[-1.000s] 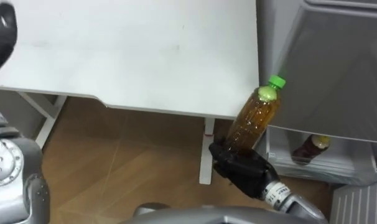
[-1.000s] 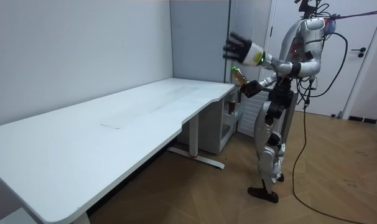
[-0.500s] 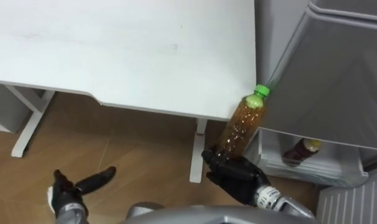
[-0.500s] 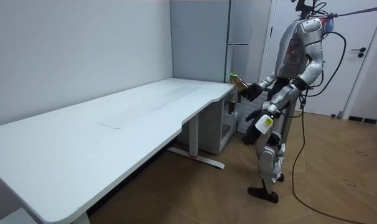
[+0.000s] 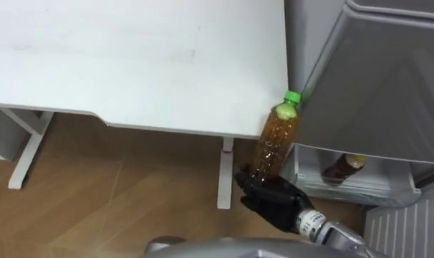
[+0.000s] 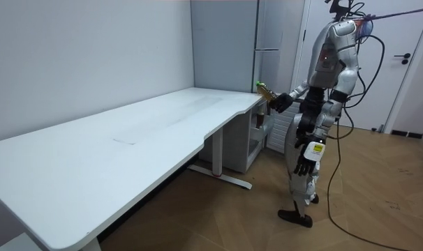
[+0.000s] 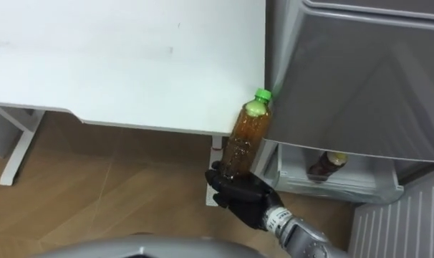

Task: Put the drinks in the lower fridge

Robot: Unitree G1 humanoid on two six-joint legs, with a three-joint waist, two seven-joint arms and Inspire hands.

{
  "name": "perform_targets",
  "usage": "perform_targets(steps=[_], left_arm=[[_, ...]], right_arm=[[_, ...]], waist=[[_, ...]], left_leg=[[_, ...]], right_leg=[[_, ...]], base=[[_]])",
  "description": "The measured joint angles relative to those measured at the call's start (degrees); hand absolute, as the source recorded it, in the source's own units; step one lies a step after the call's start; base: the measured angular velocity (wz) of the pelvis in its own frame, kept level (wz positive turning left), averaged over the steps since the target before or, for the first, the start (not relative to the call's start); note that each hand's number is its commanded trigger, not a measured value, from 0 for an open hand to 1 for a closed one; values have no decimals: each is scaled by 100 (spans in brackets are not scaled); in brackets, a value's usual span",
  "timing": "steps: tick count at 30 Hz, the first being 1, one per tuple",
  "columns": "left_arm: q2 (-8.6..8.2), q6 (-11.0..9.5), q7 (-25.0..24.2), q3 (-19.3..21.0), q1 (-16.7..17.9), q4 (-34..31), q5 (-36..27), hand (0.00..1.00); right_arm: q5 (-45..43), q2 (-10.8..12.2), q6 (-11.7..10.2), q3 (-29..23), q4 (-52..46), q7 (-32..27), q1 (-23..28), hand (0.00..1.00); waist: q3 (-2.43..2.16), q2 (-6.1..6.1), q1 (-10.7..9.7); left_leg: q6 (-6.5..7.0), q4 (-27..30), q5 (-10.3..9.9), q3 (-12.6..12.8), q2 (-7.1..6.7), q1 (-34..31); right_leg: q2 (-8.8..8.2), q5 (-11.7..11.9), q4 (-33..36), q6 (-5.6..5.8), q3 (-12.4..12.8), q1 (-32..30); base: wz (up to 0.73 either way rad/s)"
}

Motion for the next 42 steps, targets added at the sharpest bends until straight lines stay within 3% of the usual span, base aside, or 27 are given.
perform_targets(steps=[7,12,15,19,22,25,32,37,42], left_arm=[[41,144,-222,-7,-66,11,129,0],[29,139,-309,-5,-89,23,354,0],[40,132,-309,-1,-147,20,363,0],[40,123,-313,23,-228,170,370,0],[37,102,-402,154,-322,209,515,0],[36,-37,-467,163,-464,253,601,0],[27,-319,-492,202,-633,538,662,0],[11,-503,-577,342,-741,710,763,0],[-63,-655,-589,459,-781,745,732,0]], right_arm=[[-512,-119,0,-51,5,-56,-54,100],[-1615,-117,-44,-432,-34,-57,-149,100],[-2231,-113,-230,-600,-47,-132,-170,100],[-2773,-160,-275,-698,-181,-351,-130,100],[-3812,-88,-275,-964,-549,-507,-128,100],[-4599,-80,-361,-1055,-939,-779,-127,100],[-5517,-61,-676,-1082,-960,-1147,-147,100],[-6162,104,-730,-1399,-1208,-1582,-93,100],[-6535,110,-1161,-1450,-1455,-2073,-65,100]], waist=[[2,39,-152],[-8,89,-288],[-31,69,-374],[-41,56,-382],[-35,39,-433],[-30,35,-458],[-14,-24,-498],[1,-42,-521],[11,-11,-549]], left_leg=[[1,32,0,-1,-1,-9],[2,59,1,-1,-13,-36],[5,106,5,11,-15,-114],[8,102,7,96,-11,-131],[9,102,6,128,-11,-117],[11,96,5,148,-11,-92],[12,43,7,229,-6,-105],[12,8,6,260,-9,-97],[12,-2,6,240,-8,-107]], right_leg=[[-3,0,0,-1,-2,-3],[-12,-8,-18,7,9,-13],[-14,-9,-7,9,34,-110],[-12,-8,16,8,142,-182],[-19,-8,20,9,164,-195],[-21,-9,19,10,177,-197],[-18,-12,26,14,273,-281],[-17,-8,12,19,308,-293],[-14,-8,4,19,293,-304]], base=[[0],[0],[-3],[-12],[-5],[0],[-6],[-3],[0]])
